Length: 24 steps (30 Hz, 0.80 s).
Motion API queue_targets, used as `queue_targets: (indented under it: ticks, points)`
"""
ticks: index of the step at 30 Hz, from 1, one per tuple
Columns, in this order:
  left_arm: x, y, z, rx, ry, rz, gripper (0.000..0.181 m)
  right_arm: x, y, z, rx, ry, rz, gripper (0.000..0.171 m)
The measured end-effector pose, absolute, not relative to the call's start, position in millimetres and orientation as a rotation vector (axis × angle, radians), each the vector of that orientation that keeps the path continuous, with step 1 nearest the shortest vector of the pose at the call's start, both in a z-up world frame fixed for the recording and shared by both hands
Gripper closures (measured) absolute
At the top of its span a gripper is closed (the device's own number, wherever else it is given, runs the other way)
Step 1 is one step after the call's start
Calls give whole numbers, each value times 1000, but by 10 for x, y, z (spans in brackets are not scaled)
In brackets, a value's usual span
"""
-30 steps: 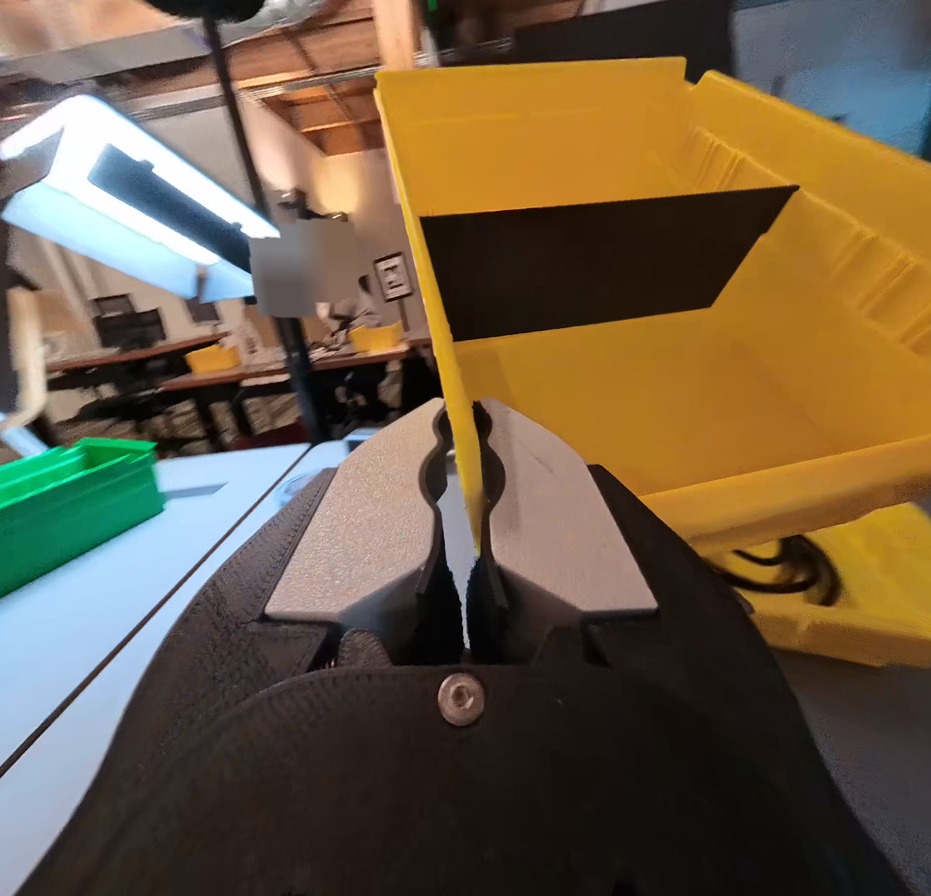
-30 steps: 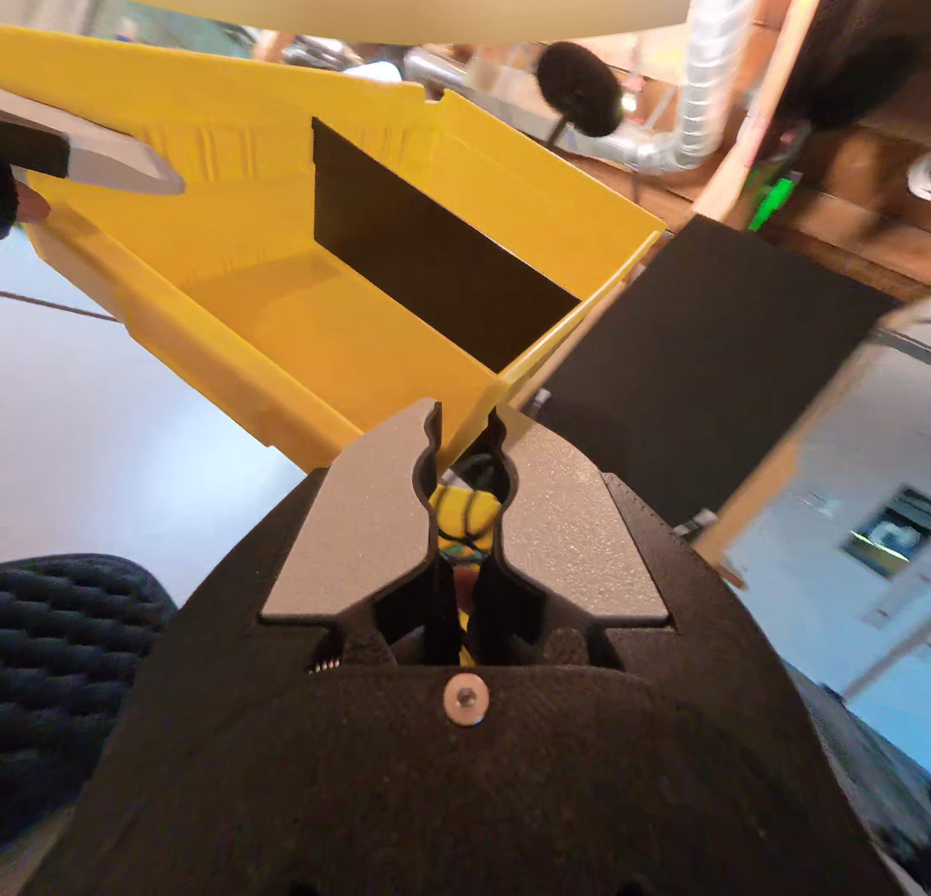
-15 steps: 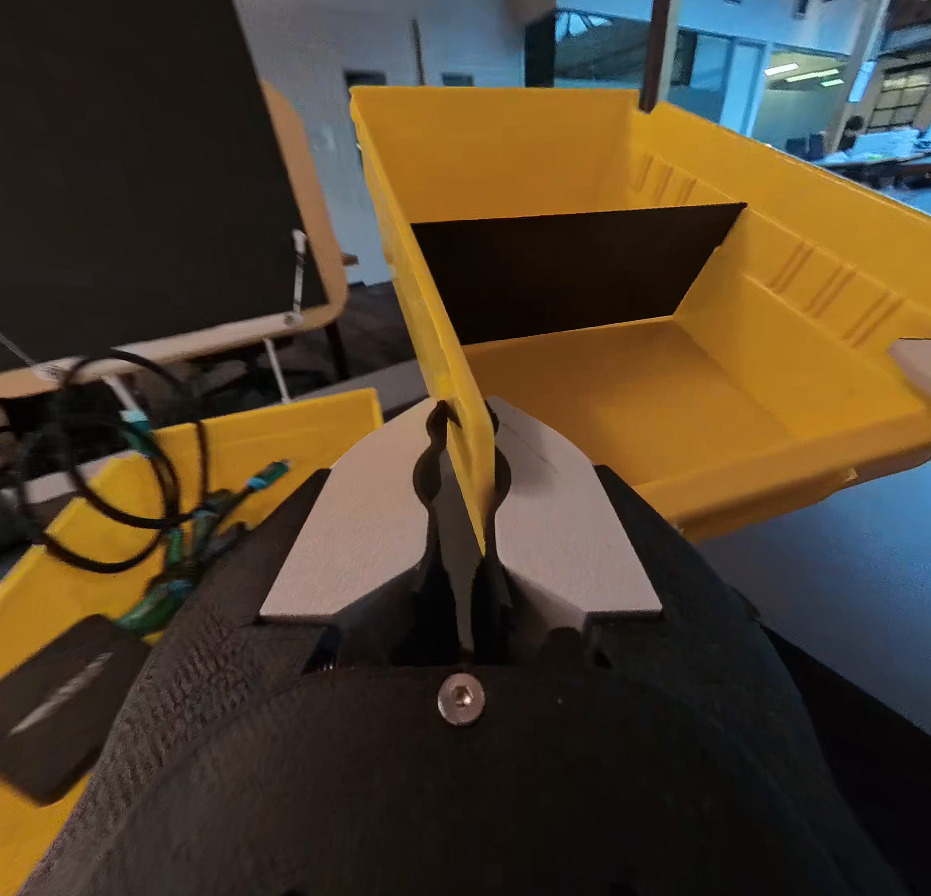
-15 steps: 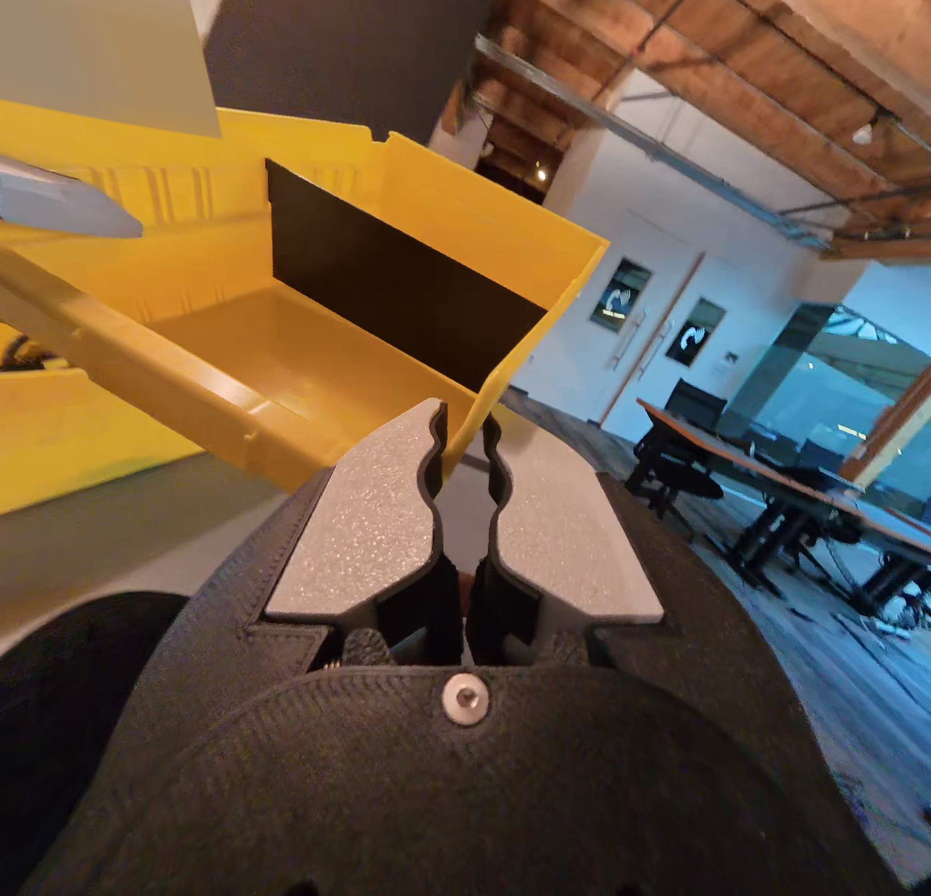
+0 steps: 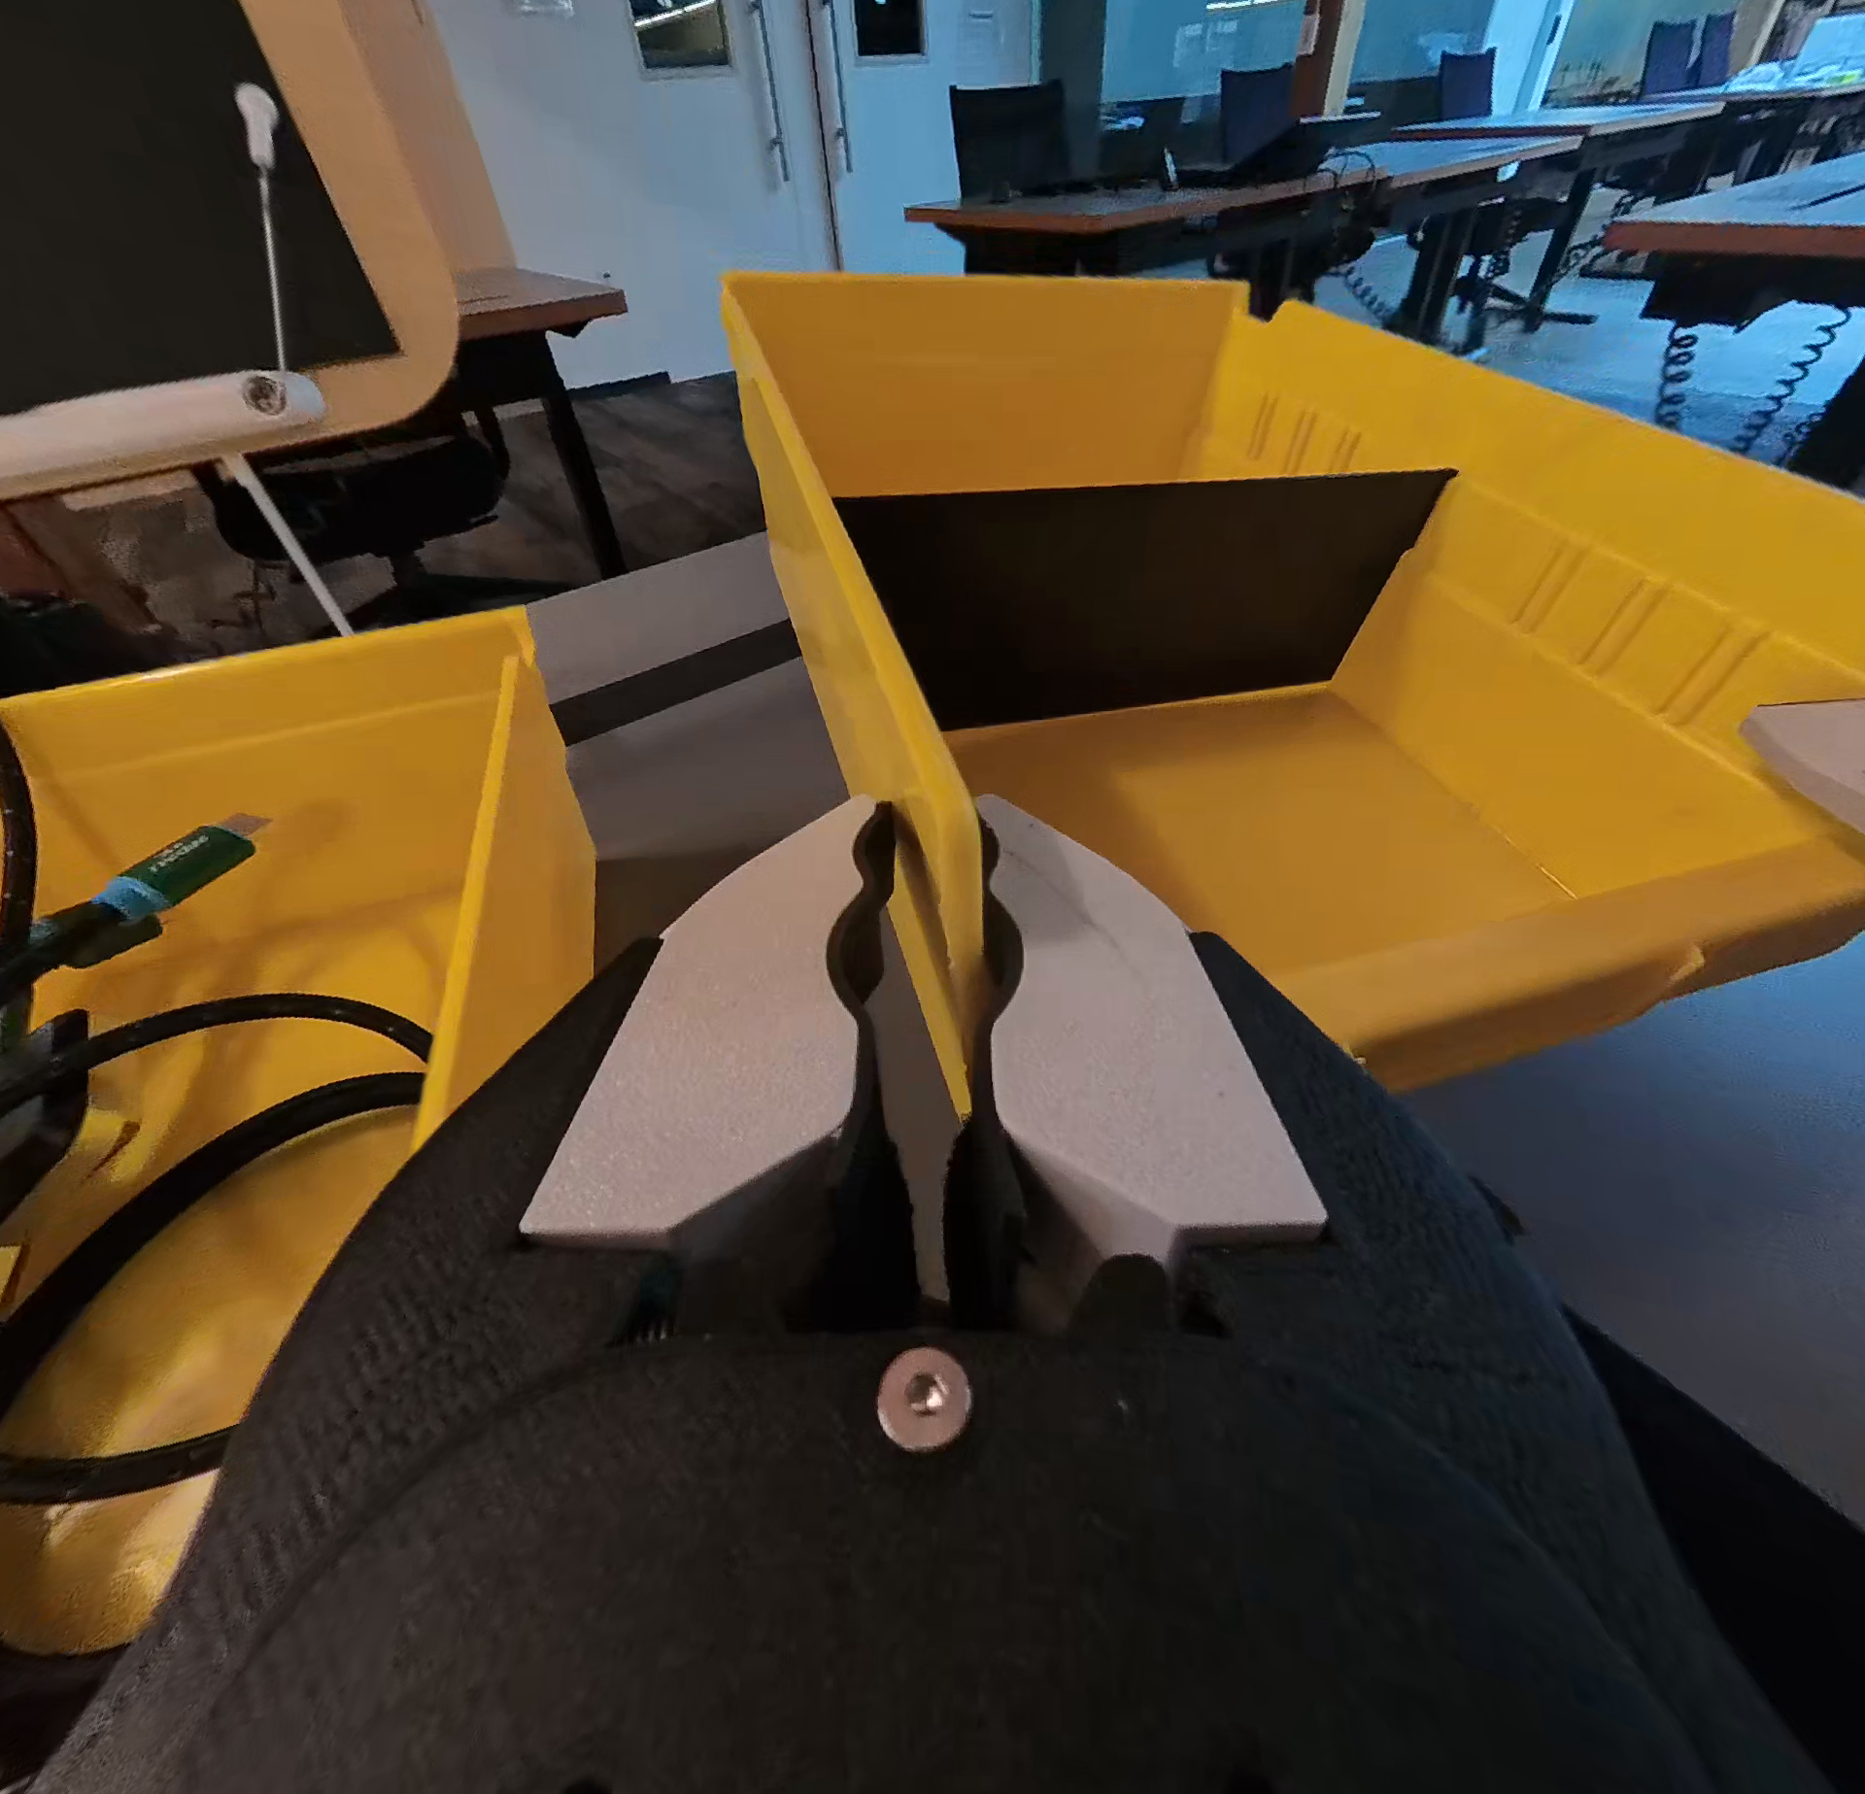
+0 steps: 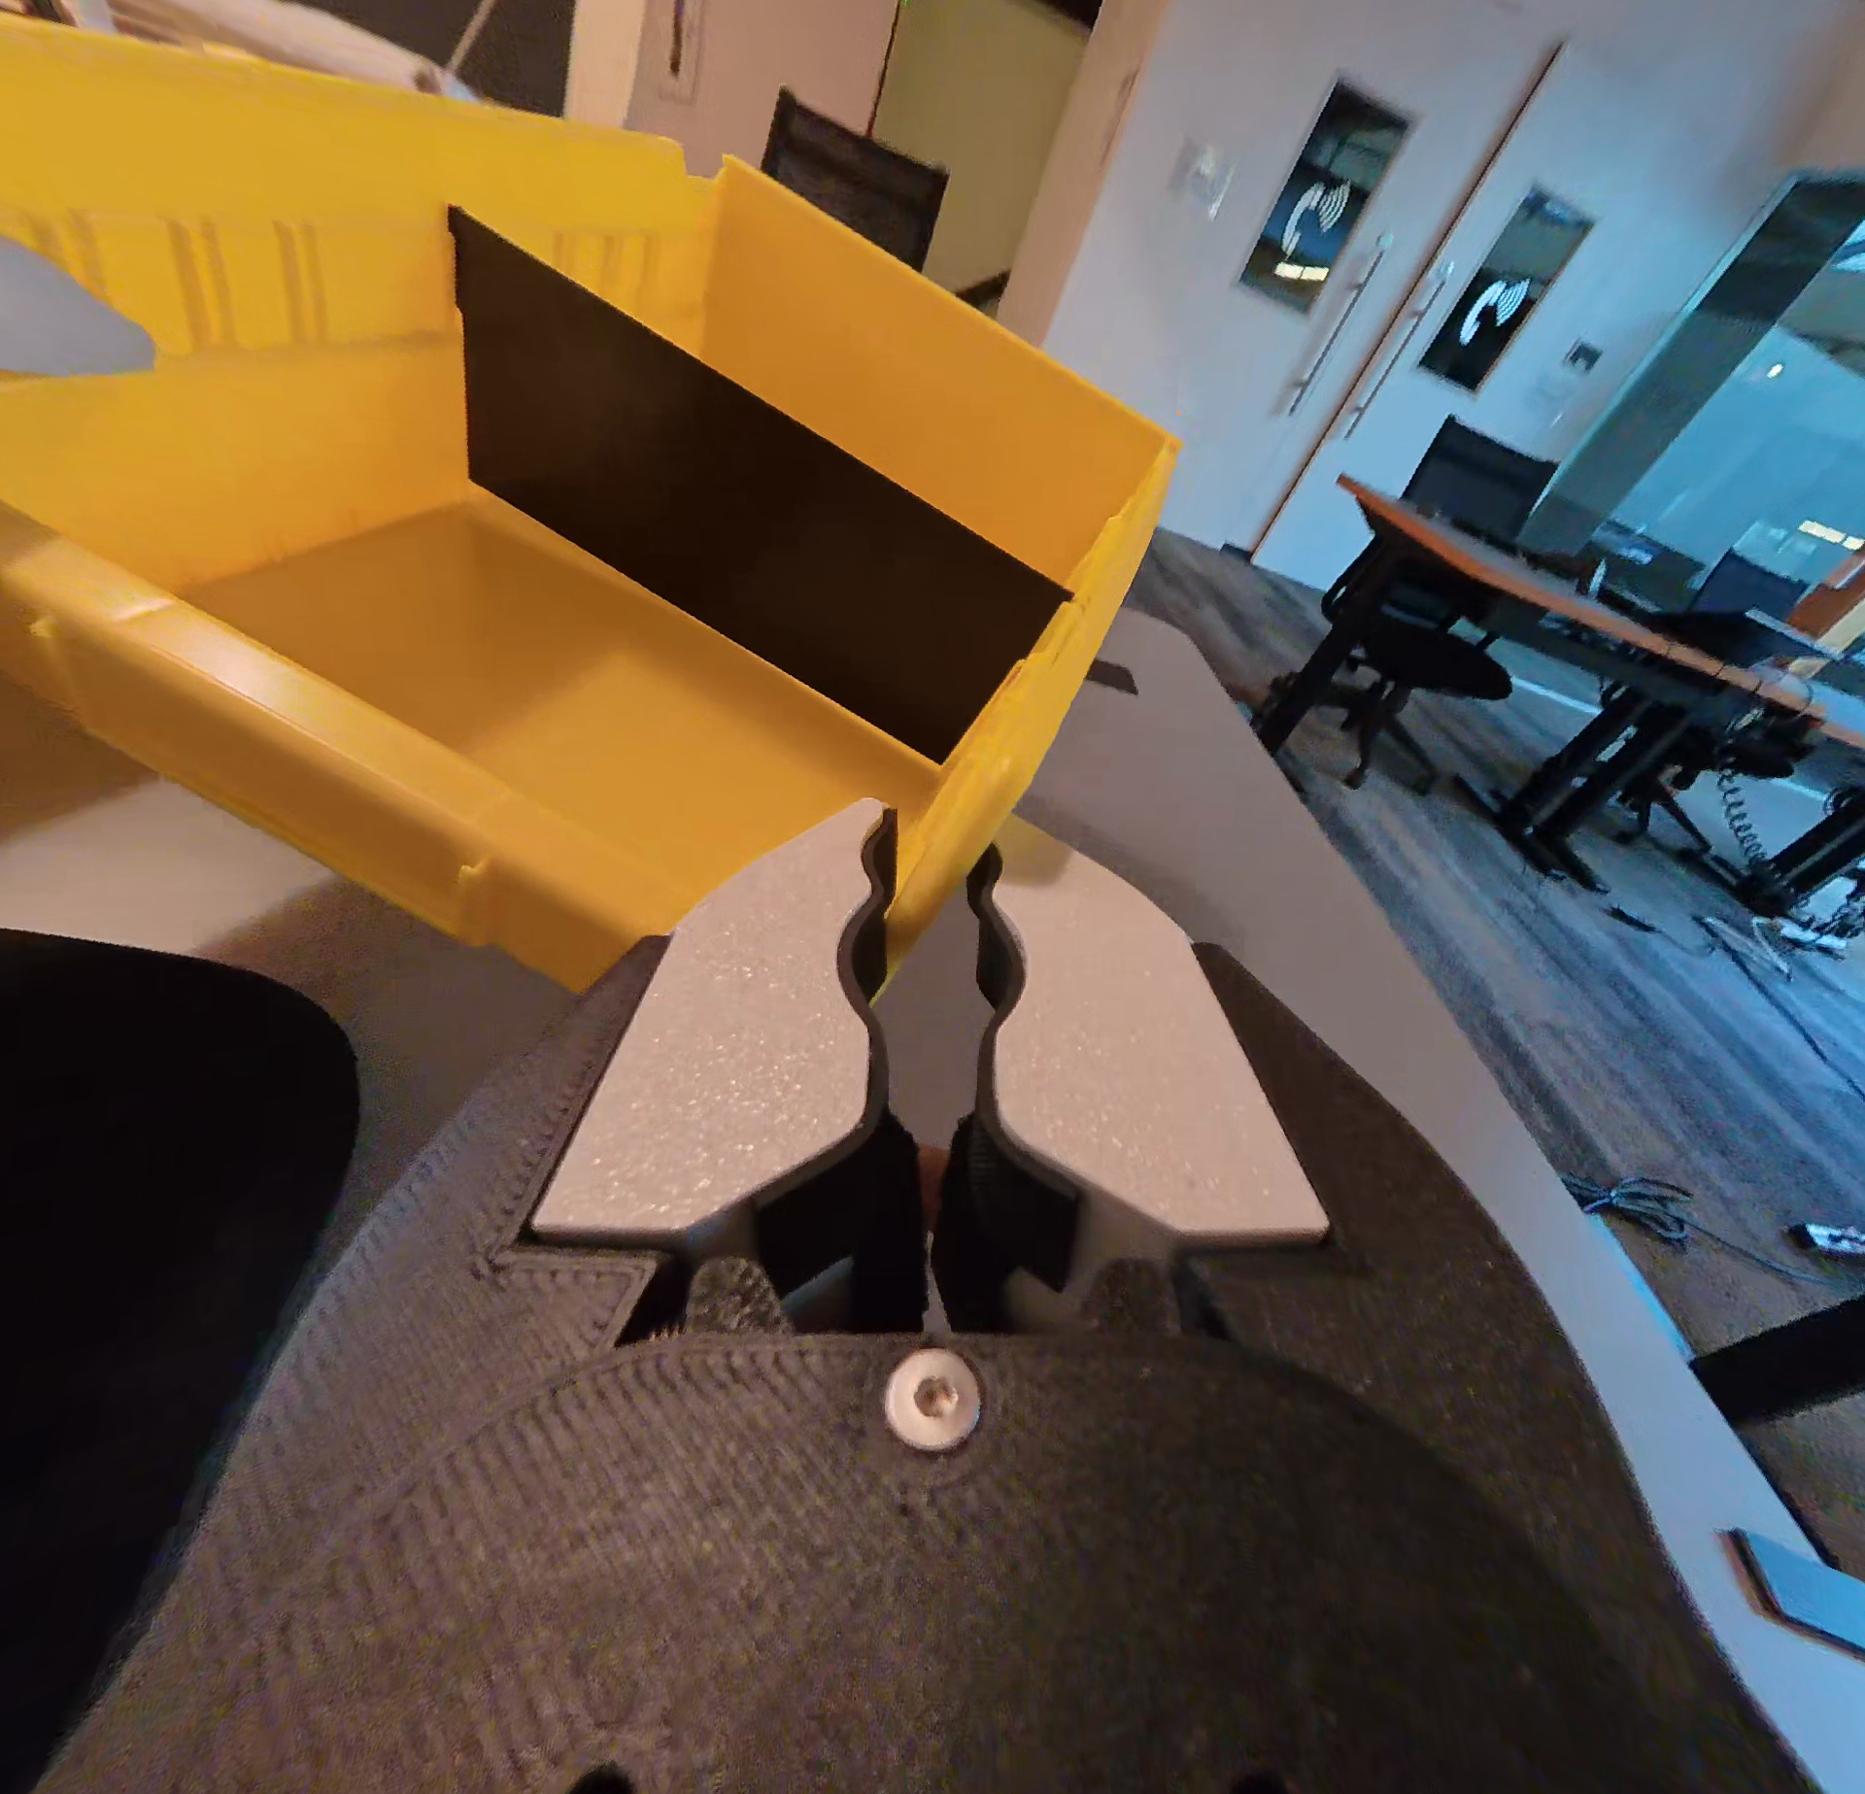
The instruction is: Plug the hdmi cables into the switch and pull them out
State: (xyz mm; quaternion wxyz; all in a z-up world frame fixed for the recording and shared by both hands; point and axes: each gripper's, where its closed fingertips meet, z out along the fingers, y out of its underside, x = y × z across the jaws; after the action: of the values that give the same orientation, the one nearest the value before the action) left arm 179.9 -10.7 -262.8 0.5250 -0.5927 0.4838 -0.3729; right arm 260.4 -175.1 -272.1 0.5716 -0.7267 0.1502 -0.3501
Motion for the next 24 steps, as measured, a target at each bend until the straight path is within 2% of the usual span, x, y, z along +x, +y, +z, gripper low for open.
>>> queue_targets:
  ticks: [5, 10, 11, 13, 15, 17, 20, 22, 24]
  points:
    - [1950, -148, -2855, -1430, 1172, -937, 167, 2777, -1768, -3004, -1804, 407, -801, 158]
    - [2045, -184, -2888, -1421, 1231, -993, 164, 2808, -1806, -2994, -1762, 411, -756, 156]
    - [2043, -215, -2902, -1442, 1265, -1024, 155, 2797, -1796, -3012, -1775, 399, -721, 156]
    - [1992, -303, -2832, -1496, 1286, -1114, 124, 2753, -1777, -3107, -1830, 396, -623, 151]
    - [1910, -491, -2544, -1454, 1224, -1295, 100, 2711, -1790, -3153, -1848, 383, -584, 145]
    - [1723, -787, -2167, -1324, 1184, -1492, 90, 2673, -1824, -3074, -1804, 338, -628, 137]
    - [1206, -1074, -1683, -1039, 1208, -1576, 90, 2561, -1867, -2838, -1744, 185, -767, 121]
    - [869, -927, -1608, -928, 1276, -1385, 95, 2408, -1830, -2713, -1741, 42, -804, 116]
    - [587, -525, -1752, -887, 1349, -1076, 108, 2224, -1738, -2681, -1768, -109, -780, 113]
